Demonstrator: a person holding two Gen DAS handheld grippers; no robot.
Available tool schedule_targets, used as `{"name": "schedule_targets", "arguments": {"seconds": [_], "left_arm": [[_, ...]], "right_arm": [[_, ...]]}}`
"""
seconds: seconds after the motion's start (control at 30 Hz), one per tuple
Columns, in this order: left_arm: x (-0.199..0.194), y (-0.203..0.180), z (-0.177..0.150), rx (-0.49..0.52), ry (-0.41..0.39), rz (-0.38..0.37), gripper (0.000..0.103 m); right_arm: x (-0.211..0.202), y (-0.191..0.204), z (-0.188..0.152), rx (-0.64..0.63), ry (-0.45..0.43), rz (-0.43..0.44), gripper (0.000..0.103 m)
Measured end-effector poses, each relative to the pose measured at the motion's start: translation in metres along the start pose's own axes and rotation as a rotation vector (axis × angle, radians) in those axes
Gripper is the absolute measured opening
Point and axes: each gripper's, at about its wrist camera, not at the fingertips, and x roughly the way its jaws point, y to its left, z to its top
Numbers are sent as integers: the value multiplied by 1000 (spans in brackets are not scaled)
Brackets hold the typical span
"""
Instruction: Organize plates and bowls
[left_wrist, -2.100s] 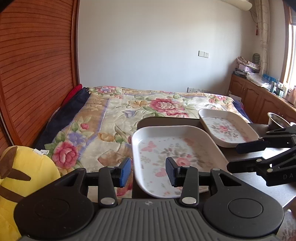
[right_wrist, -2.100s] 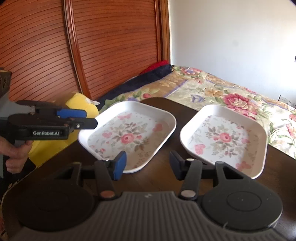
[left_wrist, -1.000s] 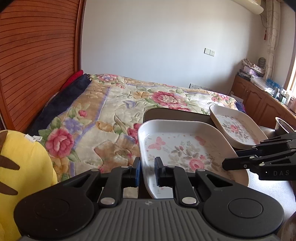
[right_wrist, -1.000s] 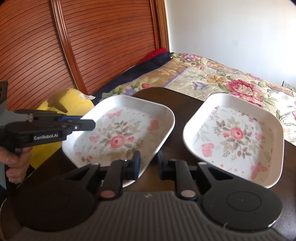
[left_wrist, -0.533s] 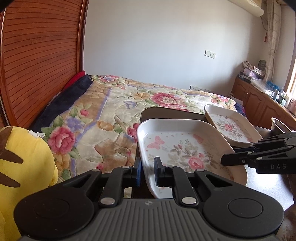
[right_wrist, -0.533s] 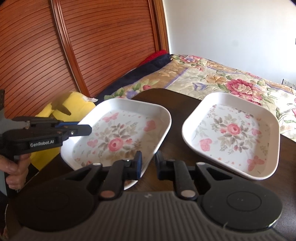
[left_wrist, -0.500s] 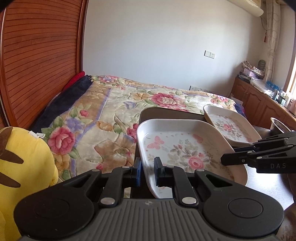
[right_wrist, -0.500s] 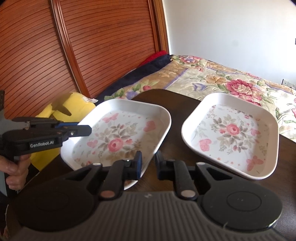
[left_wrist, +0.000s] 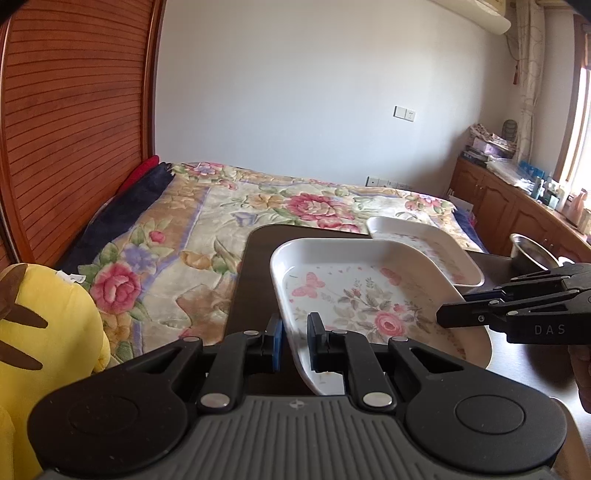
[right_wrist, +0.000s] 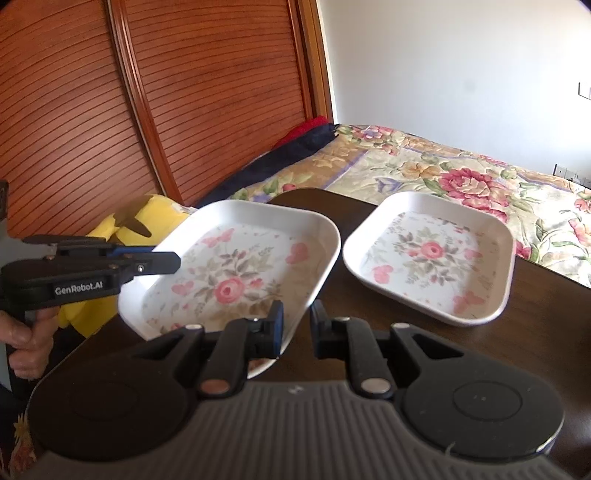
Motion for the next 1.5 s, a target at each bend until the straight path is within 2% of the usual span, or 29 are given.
{"name": "schedule_targets", "arguments": {"seconds": [0.83, 1.17, 1.5], "left_arm": [[-57, -87, -31, 54, -1, -82, 14], [-76, -104, -48, 66, 2, -103, 14], [-83, -112, -67, 78, 29, -105, 14]], "right_arm": [[-96, -19, -62, 56, -89, -53, 17], [-123, -13, -87, 68, -117, -63, 18], [-131, -9, -108, 88, -109, -62, 18]]}}
